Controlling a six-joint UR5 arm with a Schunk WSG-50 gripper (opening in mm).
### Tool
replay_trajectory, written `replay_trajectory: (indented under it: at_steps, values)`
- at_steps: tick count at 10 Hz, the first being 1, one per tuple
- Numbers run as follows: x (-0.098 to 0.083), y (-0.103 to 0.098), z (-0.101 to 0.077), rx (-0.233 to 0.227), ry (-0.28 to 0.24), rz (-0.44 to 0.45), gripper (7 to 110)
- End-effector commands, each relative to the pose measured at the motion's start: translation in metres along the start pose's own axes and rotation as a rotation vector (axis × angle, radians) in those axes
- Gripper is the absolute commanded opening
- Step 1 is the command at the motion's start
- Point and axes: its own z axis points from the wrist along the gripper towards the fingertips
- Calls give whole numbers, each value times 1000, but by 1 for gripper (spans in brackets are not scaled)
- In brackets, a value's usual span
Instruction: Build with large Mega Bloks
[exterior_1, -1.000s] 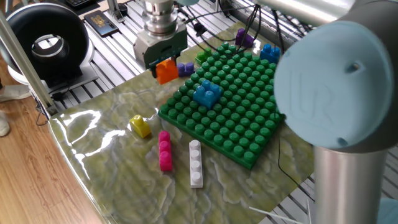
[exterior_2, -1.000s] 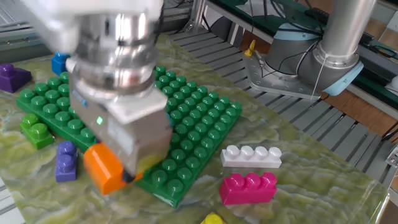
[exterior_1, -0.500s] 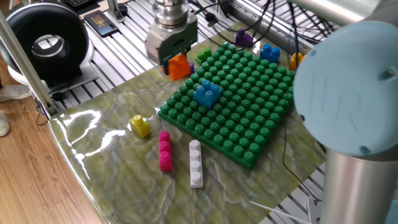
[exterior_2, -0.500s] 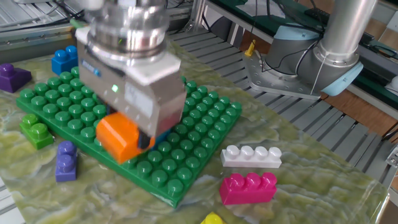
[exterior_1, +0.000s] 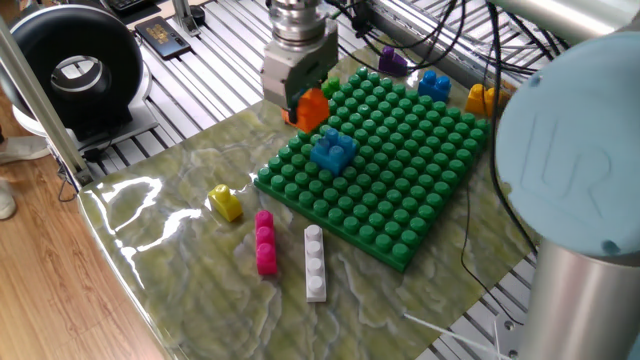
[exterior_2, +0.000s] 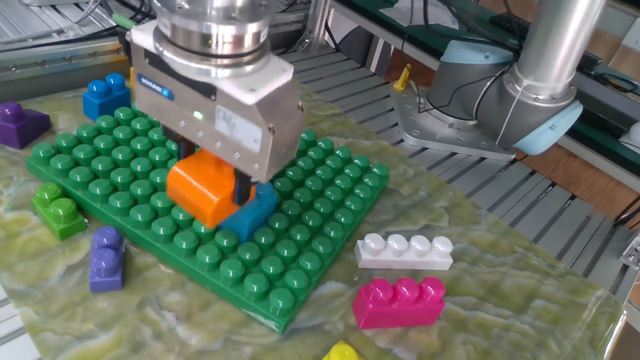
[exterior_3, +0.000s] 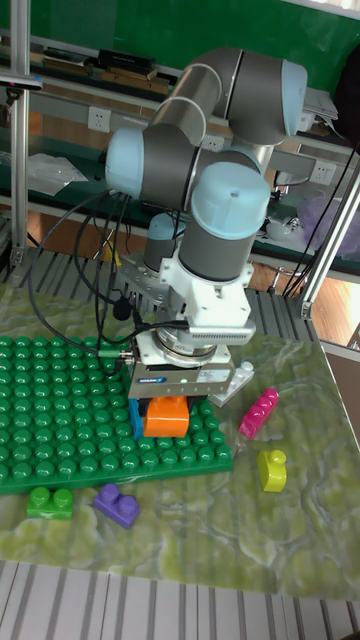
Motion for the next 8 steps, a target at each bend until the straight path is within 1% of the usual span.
replay_trajectory:
  at_steps: [1,2,4,6,8]
  values:
    - [22,-3,7,-22,-1,-61,7]
    - [23,0,6,-34,-8,-57,7]
    - [21,3,5,-41,-26,-51,7]
    - [12,6,1,-58,-87,-38,7]
    - [13,2,1,-55,-110,-36,7]
